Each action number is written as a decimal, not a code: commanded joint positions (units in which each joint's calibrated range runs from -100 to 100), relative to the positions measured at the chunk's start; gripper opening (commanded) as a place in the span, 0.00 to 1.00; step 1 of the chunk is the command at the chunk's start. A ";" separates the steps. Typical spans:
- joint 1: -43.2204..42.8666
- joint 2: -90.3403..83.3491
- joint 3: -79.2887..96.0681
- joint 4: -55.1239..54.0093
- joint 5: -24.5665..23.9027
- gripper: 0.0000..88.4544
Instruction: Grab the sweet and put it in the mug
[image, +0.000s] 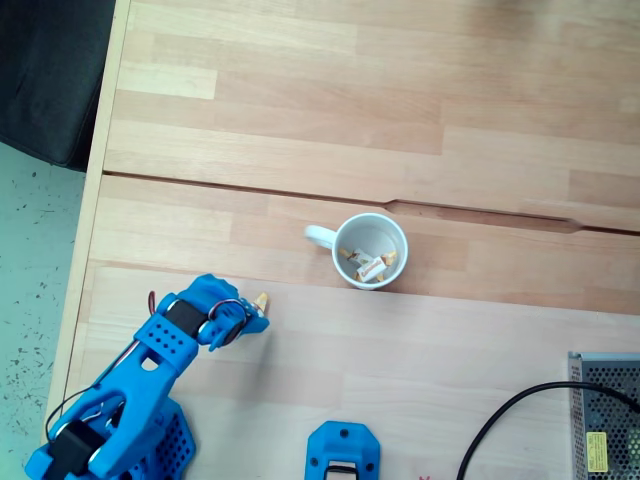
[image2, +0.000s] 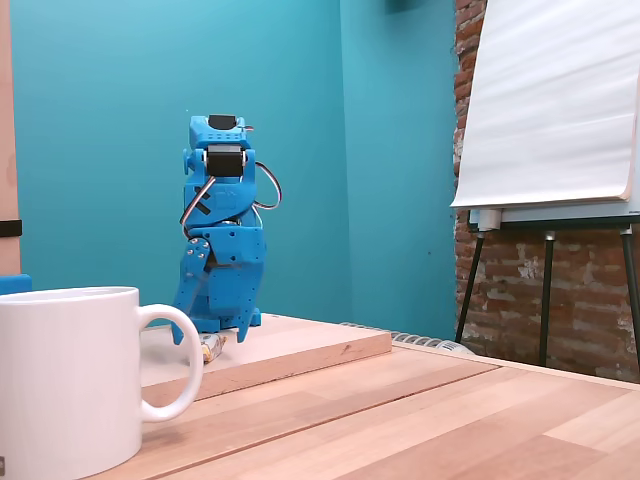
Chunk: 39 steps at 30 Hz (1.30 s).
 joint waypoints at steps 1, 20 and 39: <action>-0.84 -0.39 0.25 -1.03 -0.15 0.32; -0.77 -0.65 2.84 -1.12 0.44 0.32; -0.26 -0.56 5.42 -1.20 3.71 0.32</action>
